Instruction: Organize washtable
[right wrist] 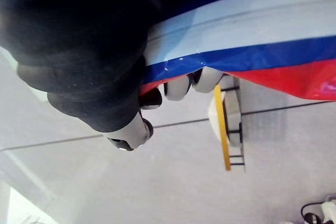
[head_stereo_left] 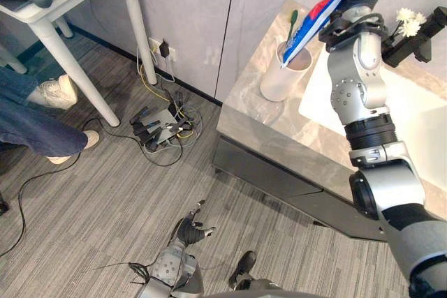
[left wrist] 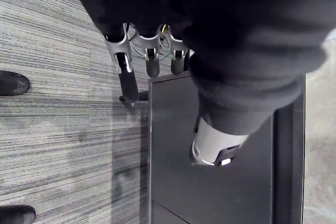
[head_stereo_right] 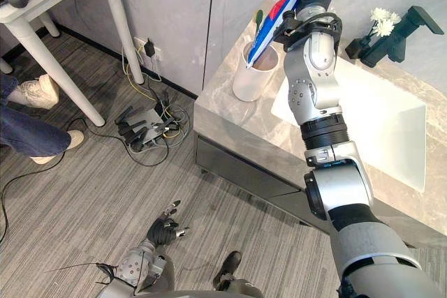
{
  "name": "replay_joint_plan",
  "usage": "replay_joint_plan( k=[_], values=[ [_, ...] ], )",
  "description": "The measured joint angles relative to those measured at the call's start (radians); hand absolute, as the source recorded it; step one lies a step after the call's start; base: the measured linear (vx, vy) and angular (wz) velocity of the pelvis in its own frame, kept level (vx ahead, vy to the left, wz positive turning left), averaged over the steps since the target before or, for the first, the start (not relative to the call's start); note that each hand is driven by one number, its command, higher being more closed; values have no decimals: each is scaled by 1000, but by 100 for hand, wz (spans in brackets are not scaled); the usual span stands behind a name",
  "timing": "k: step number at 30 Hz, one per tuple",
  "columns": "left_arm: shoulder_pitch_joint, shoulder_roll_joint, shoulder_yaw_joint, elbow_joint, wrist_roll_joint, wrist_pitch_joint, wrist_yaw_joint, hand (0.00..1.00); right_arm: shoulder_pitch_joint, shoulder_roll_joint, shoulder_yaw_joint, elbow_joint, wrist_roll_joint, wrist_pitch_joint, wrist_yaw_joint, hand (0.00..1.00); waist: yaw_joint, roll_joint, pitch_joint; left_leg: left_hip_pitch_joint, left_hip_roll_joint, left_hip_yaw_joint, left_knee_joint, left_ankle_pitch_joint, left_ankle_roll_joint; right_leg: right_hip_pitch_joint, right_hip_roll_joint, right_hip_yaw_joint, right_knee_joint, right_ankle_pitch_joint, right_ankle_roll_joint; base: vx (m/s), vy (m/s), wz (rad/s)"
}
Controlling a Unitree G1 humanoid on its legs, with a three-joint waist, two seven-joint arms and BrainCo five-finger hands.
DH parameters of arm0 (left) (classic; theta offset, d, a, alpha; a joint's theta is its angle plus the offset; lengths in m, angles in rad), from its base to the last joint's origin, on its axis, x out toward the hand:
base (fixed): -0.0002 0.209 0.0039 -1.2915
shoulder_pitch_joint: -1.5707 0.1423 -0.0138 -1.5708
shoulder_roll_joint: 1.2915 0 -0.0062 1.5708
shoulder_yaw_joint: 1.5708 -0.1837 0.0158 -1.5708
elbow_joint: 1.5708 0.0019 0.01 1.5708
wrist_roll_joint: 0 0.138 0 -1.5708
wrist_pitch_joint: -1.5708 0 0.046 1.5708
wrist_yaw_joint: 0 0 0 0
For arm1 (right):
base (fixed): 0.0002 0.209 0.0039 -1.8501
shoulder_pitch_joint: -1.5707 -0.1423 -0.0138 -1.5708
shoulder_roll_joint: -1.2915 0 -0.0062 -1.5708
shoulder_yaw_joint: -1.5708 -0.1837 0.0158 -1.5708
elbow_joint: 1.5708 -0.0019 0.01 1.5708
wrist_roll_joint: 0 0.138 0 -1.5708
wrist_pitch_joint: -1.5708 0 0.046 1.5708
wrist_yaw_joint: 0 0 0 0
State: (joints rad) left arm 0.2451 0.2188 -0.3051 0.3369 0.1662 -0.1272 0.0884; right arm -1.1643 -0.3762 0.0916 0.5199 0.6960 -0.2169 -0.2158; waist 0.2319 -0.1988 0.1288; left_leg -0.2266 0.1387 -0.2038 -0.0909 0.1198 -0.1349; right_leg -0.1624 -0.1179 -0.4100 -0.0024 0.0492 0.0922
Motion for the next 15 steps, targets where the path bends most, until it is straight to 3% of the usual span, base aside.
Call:
replay_joint_plan(
  k=[15],
  values=[
    [11, 2, 0, 12, -43, 8, -3, 0, -57, -4, -15, 74, 1, 5, -17, 100, 1, 0, 0, -3, 0, -3, 0, 0, 0, 0, 1, -4, -2, 0, 0, 0, 0, 0]
  ],
)
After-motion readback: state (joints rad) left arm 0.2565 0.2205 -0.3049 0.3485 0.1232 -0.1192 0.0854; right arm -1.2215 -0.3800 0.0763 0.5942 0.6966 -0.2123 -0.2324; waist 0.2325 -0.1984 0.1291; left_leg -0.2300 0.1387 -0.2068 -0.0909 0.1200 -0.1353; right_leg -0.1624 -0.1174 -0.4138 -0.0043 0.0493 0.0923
